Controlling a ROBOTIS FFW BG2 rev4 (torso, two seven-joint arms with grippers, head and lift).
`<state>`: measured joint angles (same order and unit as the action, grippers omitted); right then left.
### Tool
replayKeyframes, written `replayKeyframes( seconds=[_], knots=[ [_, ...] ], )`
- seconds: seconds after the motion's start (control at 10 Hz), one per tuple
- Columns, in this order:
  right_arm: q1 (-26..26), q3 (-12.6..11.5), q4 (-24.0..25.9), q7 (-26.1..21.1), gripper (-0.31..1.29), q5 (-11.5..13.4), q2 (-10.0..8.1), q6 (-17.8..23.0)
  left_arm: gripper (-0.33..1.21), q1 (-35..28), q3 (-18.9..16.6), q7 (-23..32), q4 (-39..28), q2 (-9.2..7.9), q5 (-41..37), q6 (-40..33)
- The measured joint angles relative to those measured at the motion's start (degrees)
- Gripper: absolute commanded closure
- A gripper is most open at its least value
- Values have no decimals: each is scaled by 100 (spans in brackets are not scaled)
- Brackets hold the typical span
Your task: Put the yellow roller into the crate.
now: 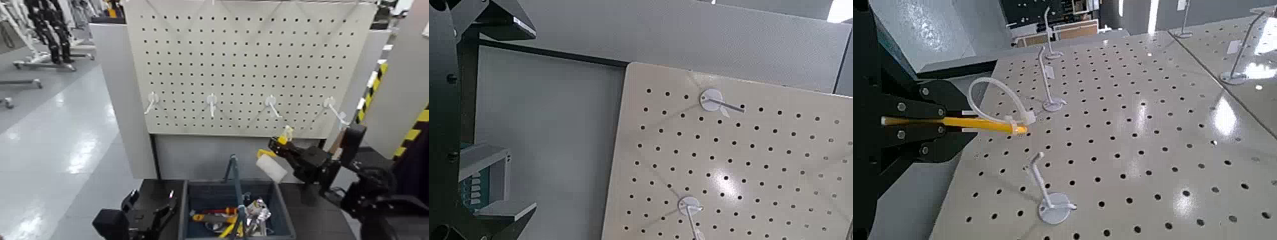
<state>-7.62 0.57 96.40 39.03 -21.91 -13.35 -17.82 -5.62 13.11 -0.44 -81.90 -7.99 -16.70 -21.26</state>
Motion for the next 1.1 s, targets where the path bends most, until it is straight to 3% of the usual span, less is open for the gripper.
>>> replayKeyframes(
  seconds=[0.5,0.9,1.1],
  knots=[
    [332,-104,-413,-21,124,-627,270,68,11,-1,7,0,-2,0,0,8],
    [315,114,-998,-129,124,-1102,338,-51,11,-1,7,0,-2,8,0,8],
    [267,257,-1101,-212,124,-1149,340,-302,11,-1,7,0,-2,15,0,8]
  ],
)
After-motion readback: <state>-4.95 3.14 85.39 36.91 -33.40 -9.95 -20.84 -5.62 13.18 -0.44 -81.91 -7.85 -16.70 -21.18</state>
